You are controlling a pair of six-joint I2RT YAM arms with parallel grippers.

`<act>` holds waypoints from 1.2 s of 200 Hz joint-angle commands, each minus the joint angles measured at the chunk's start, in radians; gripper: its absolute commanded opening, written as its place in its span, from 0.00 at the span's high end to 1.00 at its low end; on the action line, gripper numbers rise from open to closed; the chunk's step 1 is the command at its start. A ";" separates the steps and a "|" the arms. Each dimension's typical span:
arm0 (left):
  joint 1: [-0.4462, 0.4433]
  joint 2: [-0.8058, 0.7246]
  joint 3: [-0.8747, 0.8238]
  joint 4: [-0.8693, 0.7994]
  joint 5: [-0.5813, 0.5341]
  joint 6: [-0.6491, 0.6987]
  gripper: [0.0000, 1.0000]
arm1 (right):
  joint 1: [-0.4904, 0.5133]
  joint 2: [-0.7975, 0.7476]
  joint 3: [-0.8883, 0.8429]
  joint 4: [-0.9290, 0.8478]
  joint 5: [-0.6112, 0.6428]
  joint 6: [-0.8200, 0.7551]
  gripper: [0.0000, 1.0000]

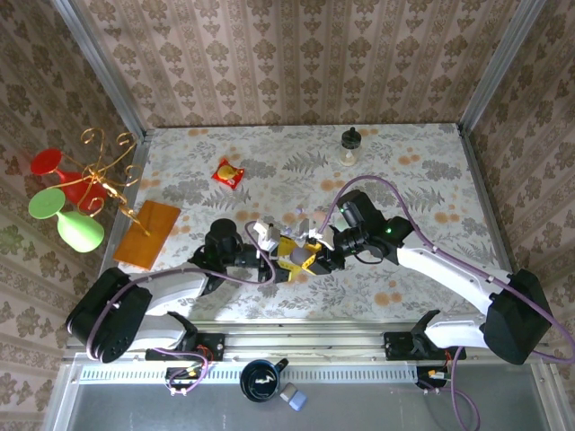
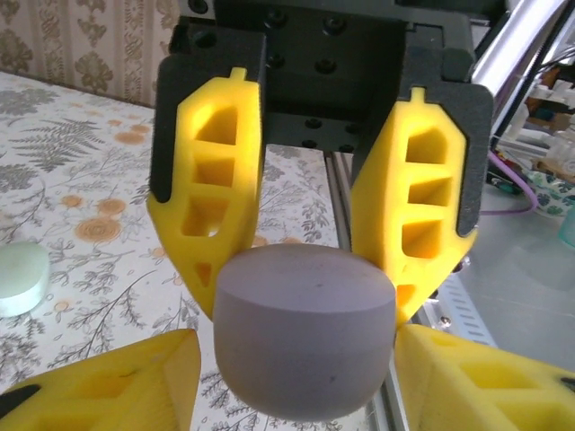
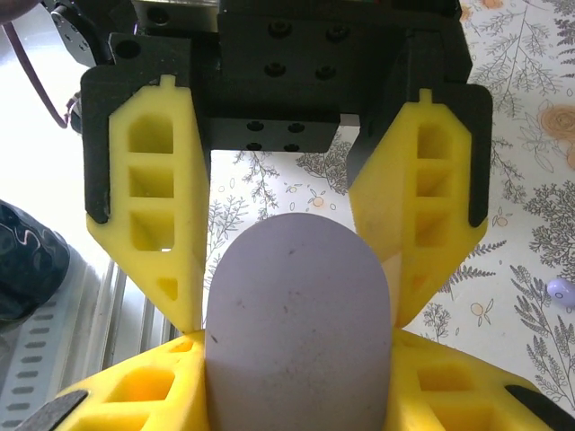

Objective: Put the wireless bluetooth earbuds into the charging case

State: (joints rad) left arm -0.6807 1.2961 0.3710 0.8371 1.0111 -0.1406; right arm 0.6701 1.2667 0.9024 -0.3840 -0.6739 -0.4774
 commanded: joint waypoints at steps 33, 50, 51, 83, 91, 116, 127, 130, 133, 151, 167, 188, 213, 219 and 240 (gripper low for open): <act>-0.002 0.010 0.008 0.068 0.051 -0.017 0.53 | 0.007 -0.019 0.024 -0.044 -0.066 -0.036 0.70; -0.003 0.009 0.011 0.059 0.056 -0.009 0.59 | 0.006 -0.015 0.027 -0.058 -0.070 -0.046 0.70; -0.003 0.009 0.011 0.060 0.056 -0.009 0.59 | 0.006 -0.015 0.027 -0.058 -0.071 -0.046 0.70; -0.006 0.008 0.015 0.065 0.066 -0.006 0.74 | 0.006 -0.008 0.035 -0.070 -0.071 -0.052 0.69; -0.006 0.008 0.014 0.066 0.066 -0.005 0.77 | 0.006 -0.008 0.036 -0.071 -0.070 -0.052 0.68; -0.006 0.005 0.009 0.069 0.063 0.004 0.82 | 0.005 -0.019 0.029 -0.062 -0.053 -0.050 0.61; -0.005 0.003 0.005 0.071 0.060 0.011 0.82 | 0.004 -0.028 0.019 -0.050 -0.039 -0.038 0.56; -0.005 0.003 0.004 0.071 0.058 0.014 0.82 | 0.003 -0.031 0.018 -0.046 -0.038 -0.033 0.55; -0.004 0.002 0.004 0.071 0.057 0.015 0.82 | 0.001 -0.033 0.016 -0.041 -0.036 -0.031 0.54; -0.002 -0.004 -0.002 0.072 0.056 0.025 0.81 | -0.015 -0.048 0.003 -0.019 -0.036 0.005 0.46; 0.000 -0.008 -0.007 0.071 0.056 0.038 0.81 | -0.032 -0.064 -0.011 0.002 -0.034 0.030 0.42; 0.000 -0.016 -0.008 0.067 0.057 0.055 0.81 | -0.061 -0.095 -0.044 0.054 -0.031 0.067 0.39; 0.000 -0.026 -0.009 0.071 0.050 0.054 0.81 | -0.080 -0.118 -0.068 0.092 0.011 0.098 0.38; 0.001 -0.027 -0.009 0.071 0.051 0.054 0.81 | -0.081 -0.119 -0.068 0.092 0.015 0.098 0.38; 0.001 -0.027 -0.010 0.072 0.048 0.056 0.80 | -0.086 -0.126 -0.065 0.102 0.032 0.118 0.38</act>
State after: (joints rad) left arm -0.6788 1.2980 0.3706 0.8684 1.0386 -0.1123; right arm 0.5972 1.1622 0.8455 -0.3290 -0.6853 -0.3992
